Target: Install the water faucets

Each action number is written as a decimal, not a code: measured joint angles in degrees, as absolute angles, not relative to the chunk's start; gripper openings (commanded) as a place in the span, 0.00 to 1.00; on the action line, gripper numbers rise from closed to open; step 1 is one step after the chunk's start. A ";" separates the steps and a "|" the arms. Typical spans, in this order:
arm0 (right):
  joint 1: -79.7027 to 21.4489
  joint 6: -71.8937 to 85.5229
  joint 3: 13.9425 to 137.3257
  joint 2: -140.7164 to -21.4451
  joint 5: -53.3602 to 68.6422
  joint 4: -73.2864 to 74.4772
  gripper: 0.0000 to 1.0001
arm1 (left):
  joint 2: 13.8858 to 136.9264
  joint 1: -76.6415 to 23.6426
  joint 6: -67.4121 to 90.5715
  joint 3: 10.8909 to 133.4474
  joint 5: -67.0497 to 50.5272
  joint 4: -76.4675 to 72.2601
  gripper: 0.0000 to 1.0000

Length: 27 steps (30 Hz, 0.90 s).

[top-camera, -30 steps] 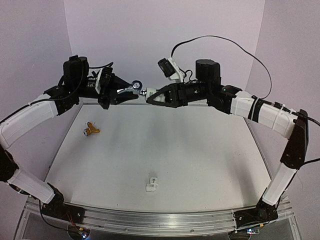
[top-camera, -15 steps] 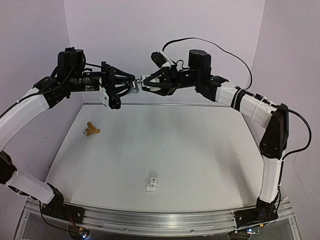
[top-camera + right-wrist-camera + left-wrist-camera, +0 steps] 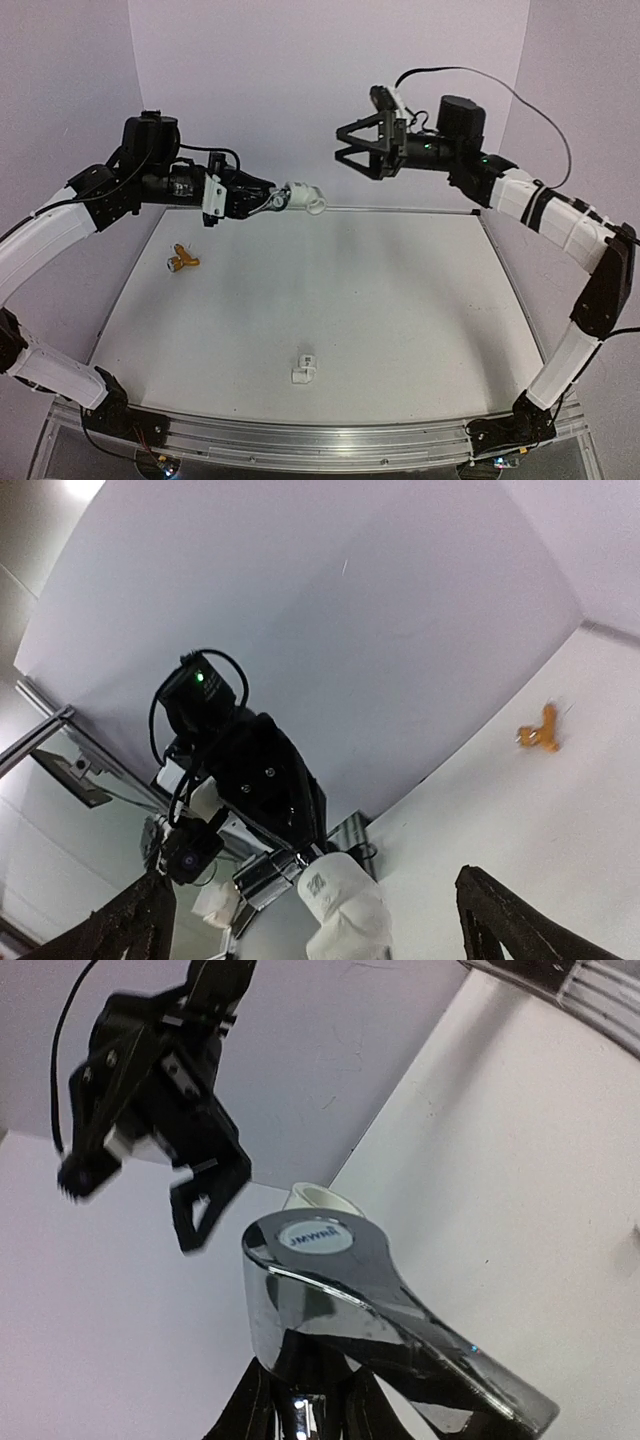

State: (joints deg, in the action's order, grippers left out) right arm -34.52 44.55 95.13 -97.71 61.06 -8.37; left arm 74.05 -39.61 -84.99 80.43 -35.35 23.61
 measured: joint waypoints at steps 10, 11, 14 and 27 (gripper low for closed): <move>-31.57 13.86 88.64 -83.40 51.62 -0.27 0.98 | 70.14 -38.95 -29.72 70.81 -31.08 11.12 0.00; -31.70 11.11 87.37 -82.88 51.27 0.10 0.98 | 70.29 -38.94 -23.38 70.74 -30.70 10.48 0.00; -31.79 4.11 83.84 -82.77 50.64 0.95 0.98 | 71.27 -38.72 -2.98 71.06 -32.41 7.89 0.00; -36.13 -1.07 81.32 -89.76 58.09 -4.56 0.89 | 75.50 -38.82 33.59 68.60 -45.48 -4.94 0.00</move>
